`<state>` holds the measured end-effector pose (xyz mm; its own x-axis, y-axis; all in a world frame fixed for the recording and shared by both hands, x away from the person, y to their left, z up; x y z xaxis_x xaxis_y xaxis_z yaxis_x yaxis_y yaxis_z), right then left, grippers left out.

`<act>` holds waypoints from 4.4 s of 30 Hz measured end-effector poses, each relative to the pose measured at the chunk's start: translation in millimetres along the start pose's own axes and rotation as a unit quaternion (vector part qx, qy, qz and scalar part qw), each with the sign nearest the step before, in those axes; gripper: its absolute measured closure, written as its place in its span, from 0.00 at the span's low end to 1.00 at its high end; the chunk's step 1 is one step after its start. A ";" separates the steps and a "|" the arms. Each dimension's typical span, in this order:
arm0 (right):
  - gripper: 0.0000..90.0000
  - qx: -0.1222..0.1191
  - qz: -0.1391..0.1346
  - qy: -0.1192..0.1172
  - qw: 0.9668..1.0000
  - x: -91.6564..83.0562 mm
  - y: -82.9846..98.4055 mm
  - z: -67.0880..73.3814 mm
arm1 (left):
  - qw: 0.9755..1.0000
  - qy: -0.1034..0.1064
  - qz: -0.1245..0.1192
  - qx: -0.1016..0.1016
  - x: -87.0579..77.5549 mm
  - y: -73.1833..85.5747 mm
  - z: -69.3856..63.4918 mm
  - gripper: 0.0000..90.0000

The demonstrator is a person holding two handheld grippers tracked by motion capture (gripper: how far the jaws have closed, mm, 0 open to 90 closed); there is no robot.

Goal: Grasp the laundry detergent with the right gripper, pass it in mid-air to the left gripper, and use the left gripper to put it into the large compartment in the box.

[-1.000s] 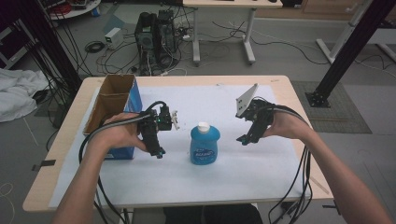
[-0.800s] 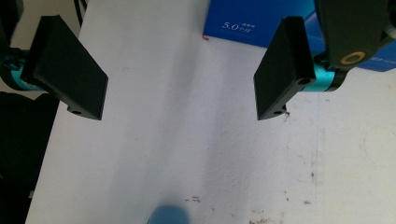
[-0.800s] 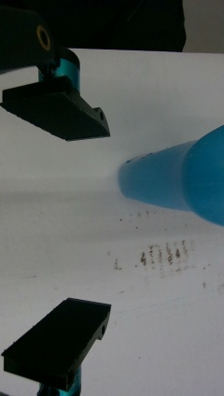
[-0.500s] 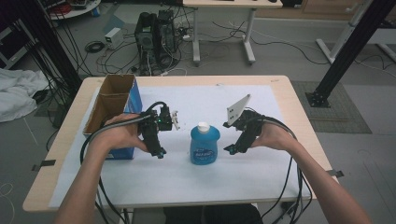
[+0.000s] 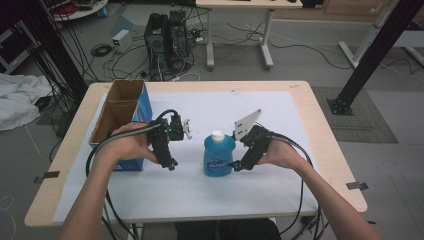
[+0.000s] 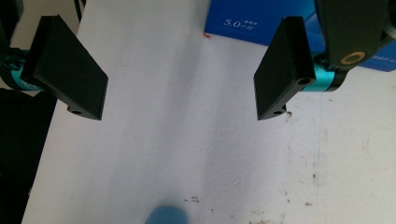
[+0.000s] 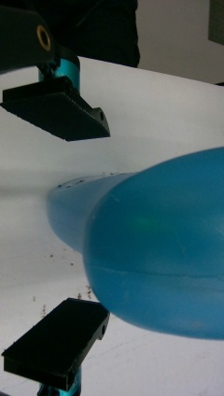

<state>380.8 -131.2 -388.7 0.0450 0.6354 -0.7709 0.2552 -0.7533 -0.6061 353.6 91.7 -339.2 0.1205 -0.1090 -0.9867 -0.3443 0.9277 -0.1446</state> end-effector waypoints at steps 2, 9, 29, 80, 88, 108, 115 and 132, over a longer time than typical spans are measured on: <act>0.14 0.033 -0.018 0.005 0.999 4.4 -2.3 2.9 | 1.000 0.001 -0.001 -0.002 0.5 0.1 -0.3 0.20; 0.14 0.037 -0.047 -0.006 0.998 16.4 -0.2 2.2 | 1.000 0.003 -0.001 -0.004 3.0 1.8 -0.5 0.20; 0.14 0.028 -0.073 -0.015 0.997 33.6 -1.3 2.3 | 1.000 0.007 -0.003 -0.015 7.2 5.9 -1.0 0.20; 0.36 0.041 -0.115 -0.020 0.992 39.6 -1.6 -2.6 | 1.000 0.014 -0.010 -0.025 15.3 8.4 -2.3 0.20; 0.41 0.045 -0.117 -0.027 0.992 42.0 -0.7 -2.5 | 1.000 0.013 -0.011 -0.025 15.7 9.0 -2.4 0.20; 0.48 0.040 -0.122 -0.027 0.991 43.1 -0.4 -1.3 | 1.000 0.008 -0.019 -0.021 7.6 6.4 -1.7 0.20; 0.48 0.035 -0.107 -0.018 0.994 40.8 -2.5 0.1 | 1.000 0.002 -0.027 0.004 -15.4 -4.4 2.2 0.20; 0.48 0.033 -0.118 0.008 0.992 1.6 -3.5 -8.1 | 0.994 0.034 -0.089 0.045 -58.4 -85.0 -5.4 0.20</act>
<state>387.8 -126.1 -386.3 0.0072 0.7979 -0.6027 0.1962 -0.5922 -0.7816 370.9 17.4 -269.6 0.1085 -0.2947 -0.9494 -0.2385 0.9194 -0.3127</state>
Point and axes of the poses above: each handheld gripper's, and its own axes: x roughly forward along the jaws, y roughly out of its underside, z roughly to its left, the point moved 5 cm from there along x, roughly forward along the jaws, and after that the axes turned 11 degrees about -x, right-handed, at the moved point
